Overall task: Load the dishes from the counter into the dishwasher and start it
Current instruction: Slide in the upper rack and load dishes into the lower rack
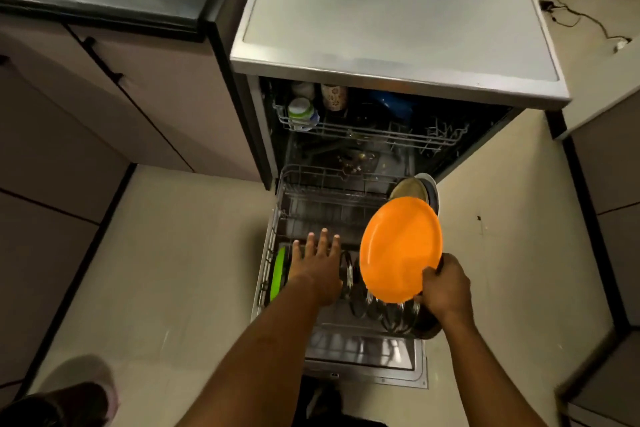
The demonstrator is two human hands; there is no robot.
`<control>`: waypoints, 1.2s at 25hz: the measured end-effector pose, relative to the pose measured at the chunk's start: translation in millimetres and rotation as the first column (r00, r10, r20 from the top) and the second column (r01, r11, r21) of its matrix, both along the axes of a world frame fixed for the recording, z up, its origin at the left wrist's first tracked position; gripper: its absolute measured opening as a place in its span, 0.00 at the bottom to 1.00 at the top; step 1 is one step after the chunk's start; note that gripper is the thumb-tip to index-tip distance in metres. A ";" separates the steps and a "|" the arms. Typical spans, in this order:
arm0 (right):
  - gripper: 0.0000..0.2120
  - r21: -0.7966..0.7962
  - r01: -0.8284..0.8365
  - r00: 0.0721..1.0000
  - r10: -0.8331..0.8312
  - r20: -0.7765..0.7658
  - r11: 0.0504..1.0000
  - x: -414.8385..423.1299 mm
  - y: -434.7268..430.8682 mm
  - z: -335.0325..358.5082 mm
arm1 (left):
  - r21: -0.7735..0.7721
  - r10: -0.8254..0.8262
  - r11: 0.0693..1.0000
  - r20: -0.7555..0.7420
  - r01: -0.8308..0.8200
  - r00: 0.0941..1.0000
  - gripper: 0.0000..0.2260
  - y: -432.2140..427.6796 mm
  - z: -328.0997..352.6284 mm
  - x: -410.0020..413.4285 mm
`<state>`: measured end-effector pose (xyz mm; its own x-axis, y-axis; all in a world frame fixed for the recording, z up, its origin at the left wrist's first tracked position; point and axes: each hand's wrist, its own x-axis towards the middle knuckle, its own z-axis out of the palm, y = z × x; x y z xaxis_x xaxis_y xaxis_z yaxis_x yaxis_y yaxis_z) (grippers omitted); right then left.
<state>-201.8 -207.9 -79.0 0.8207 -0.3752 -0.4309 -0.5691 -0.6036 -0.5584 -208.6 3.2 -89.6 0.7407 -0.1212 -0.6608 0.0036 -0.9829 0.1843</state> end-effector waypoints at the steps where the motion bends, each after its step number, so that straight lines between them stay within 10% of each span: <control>1: 0.13 -0.075 0.006 1.000 -0.005 0.023 0.997 13.8 -4.6 -16.6 | -0.004 -0.003 1.000 -0.021 0.003 1.000 0.37 -5.8 -19.5 14.4; 7: 0.12 -0.394 0.008 0.977 0.077 0.199 0.919 104.9 -36.2 -107.6 | 0.022 -0.006 1.000 -0.085 0.008 0.996 0.34 -42.4 -150.3 98.3; 30: 0.17 -0.441 -0.221 0.950 0.294 0.105 0.870 228.7 -43.4 -252.1 | 0.044 -0.041 0.998 -0.233 0.053 0.972 0.36 -78.4 -343.9 194.7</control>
